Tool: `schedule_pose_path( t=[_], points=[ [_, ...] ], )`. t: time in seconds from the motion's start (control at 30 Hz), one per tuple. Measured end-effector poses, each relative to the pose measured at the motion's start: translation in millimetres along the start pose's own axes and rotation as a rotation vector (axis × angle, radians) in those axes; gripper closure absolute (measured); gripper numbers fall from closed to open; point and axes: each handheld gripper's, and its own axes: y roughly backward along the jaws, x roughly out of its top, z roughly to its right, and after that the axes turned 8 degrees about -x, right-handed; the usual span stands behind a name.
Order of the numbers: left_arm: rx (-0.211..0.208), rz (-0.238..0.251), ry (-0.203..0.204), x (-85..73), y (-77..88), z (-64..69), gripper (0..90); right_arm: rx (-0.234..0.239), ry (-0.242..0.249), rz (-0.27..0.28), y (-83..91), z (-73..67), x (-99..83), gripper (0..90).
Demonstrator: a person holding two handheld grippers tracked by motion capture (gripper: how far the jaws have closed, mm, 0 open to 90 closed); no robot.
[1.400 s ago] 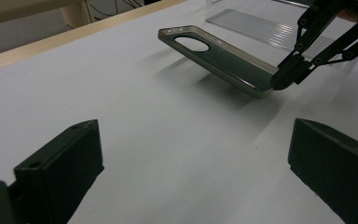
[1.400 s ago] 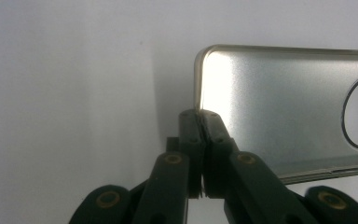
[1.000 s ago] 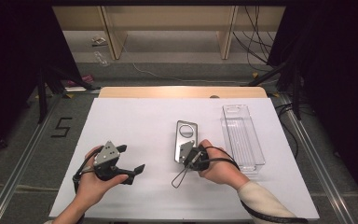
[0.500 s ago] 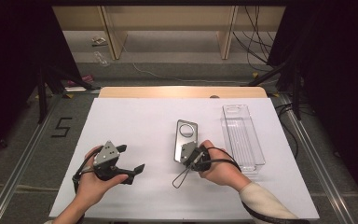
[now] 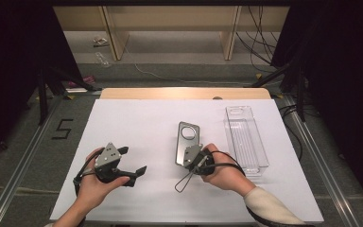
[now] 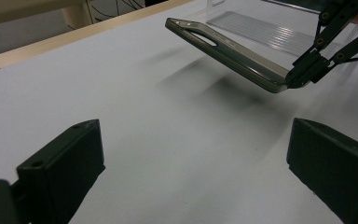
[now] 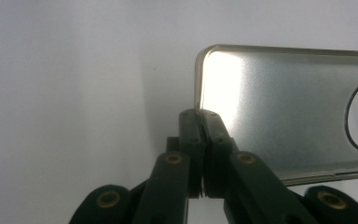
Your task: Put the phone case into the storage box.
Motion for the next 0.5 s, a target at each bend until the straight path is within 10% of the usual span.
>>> schedule_pose_path(
  t=[0.5],
  points=[
    [0.0, 0.005, 0.002, 0.2, 0.5, -0.1, 4.0, 0.015, -0.016, 0.047, 7.6, -10.5, 0.3, 89.3]
  ],
)
